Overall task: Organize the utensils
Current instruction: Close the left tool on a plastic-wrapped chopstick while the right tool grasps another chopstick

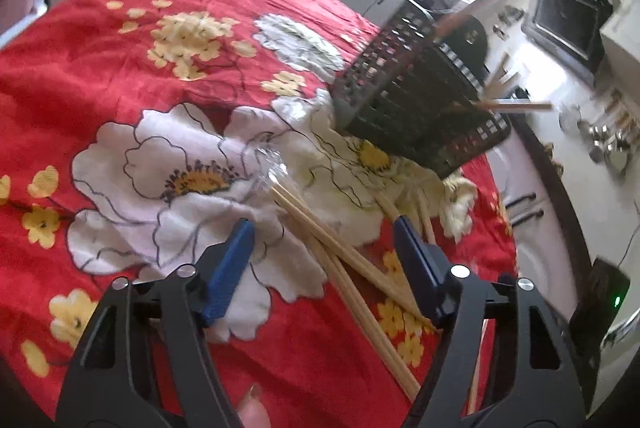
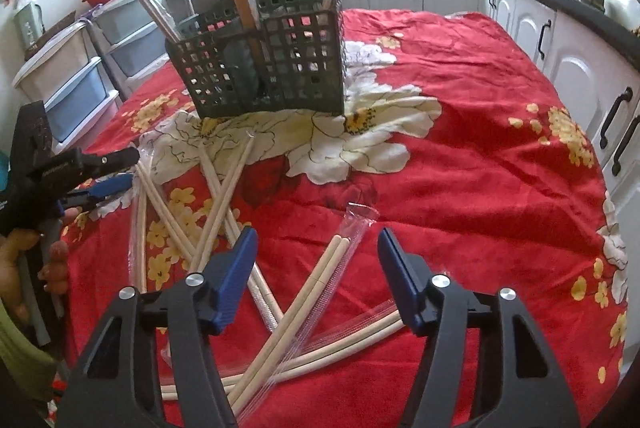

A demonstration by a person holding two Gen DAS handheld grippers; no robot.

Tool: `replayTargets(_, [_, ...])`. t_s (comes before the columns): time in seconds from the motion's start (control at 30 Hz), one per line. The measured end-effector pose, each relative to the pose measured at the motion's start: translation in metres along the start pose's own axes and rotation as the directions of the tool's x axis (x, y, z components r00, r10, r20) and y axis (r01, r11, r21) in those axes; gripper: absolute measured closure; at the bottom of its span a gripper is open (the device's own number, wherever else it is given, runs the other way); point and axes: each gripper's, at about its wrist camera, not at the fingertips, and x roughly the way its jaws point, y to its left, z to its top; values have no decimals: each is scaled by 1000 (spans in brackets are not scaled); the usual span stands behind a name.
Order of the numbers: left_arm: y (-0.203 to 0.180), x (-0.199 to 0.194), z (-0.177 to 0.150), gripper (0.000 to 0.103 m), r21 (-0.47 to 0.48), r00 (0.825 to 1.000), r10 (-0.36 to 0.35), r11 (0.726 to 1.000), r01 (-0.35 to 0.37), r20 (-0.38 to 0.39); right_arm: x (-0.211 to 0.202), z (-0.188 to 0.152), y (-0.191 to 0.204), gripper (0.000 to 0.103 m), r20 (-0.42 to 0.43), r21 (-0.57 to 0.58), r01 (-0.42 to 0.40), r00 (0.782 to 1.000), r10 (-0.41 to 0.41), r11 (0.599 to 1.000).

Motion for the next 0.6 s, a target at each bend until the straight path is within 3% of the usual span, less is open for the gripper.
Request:
replayTargets(0.2, [7, 9, 12, 52, -43, 1000, -3, 999, 3, 0, 11, 1, -9, 52, -48, 54, -15, 999, 18, 998])
replayTargets(0.37, [12, 14, 15, 73, -52, 1000, 8, 999, -8, -9, 18, 2, -19, 61, -83, 114, -44, 995, 54, 992])
replayTargets(0.47, [17, 13, 15, 80, -64, 1000, 0, 998, 0, -10, 24, 1, -24, 66, -112, 154, -63, 990, 81, 986])
replayTargets(0.6, [24, 11, 14, 84, -85, 1000, -21, 996, 19, -15, 25, 0, -25, 69, -119, 158, -65, 989, 84, 985])
